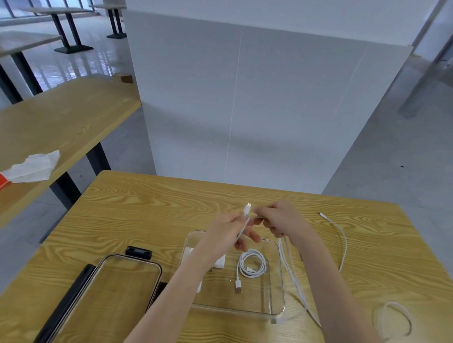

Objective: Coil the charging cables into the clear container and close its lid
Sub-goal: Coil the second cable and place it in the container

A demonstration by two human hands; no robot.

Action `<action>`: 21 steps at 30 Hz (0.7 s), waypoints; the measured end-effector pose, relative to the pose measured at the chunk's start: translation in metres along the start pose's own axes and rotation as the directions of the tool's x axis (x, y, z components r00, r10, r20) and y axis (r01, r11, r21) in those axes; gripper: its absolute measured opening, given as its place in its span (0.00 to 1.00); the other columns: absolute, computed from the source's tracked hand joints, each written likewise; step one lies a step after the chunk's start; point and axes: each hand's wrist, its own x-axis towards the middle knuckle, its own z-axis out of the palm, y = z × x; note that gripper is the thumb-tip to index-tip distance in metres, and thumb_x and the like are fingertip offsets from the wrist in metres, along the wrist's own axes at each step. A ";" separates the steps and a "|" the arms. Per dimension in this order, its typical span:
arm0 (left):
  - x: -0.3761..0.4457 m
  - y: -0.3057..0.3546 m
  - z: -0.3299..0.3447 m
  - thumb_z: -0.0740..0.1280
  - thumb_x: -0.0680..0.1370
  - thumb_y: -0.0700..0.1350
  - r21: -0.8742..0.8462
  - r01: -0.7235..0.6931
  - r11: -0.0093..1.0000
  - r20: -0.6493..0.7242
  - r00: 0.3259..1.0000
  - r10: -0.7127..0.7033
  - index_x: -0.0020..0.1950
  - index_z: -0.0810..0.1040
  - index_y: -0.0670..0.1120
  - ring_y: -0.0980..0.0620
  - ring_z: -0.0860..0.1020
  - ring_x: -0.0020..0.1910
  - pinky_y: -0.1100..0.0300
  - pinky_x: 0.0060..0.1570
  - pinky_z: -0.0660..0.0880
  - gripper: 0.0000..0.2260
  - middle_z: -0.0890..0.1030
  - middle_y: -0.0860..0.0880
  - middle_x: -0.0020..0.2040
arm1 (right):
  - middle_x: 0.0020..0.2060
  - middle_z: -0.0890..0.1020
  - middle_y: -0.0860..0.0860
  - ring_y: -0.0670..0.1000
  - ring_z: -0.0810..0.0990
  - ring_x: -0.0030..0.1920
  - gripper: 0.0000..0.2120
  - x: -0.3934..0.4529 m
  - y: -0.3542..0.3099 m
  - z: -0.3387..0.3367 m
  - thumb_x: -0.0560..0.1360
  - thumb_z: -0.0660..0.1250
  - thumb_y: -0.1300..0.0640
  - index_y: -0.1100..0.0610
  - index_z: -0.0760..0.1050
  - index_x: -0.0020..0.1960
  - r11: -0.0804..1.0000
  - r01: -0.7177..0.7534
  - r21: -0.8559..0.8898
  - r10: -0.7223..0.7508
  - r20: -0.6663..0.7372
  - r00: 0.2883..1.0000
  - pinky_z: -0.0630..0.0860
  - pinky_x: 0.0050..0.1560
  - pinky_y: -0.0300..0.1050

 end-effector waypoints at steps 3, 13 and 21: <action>0.004 -0.005 0.001 0.53 0.82 0.44 0.062 -0.004 0.998 -0.044 0.999 0.006 0.51 0.77 0.43 0.54 0.81 0.34 0.65 0.37 0.74 0.14 0.84 0.45 0.44 | 0.19 0.70 0.47 0.44 0.63 0.18 0.14 -0.007 -0.007 0.002 0.77 0.61 0.57 0.62 0.79 0.39 1.000 0.012 0.008 -0.012 -0.008 1.000 0.60 0.22 0.37; 0.004 -0.002 -0.002 0.56 0.80 0.46 0.133 -0.066 0.989 -0.062 0.995 0.074 0.25 0.70 0.52 0.51 0.68 0.37 0.57 0.45 0.65 0.22 0.68 0.43 0.36 | 0.31 0.81 0.53 0.48 0.74 0.25 0.14 -0.029 -0.017 0.012 0.79 0.55 0.61 0.60 0.77 0.42 0.987 0.162 0.003 -0.162 -0.028 0.986 0.70 0.27 0.38; 0.014 0.008 -0.010 0.57 0.81 0.42 -0.415 -0.067 0.908 -0.137 0.990 0.010 0.50 0.79 0.38 0.50 0.79 0.40 0.62 0.42 0.77 0.13 0.82 0.44 0.41 | 0.31 0.81 0.52 0.48 0.78 0.29 0.14 -0.038 -0.009 0.022 0.81 0.54 0.57 0.59 0.73 0.41 0.974 0.225 -0.023 -0.213 0.247 0.945 0.74 0.36 0.40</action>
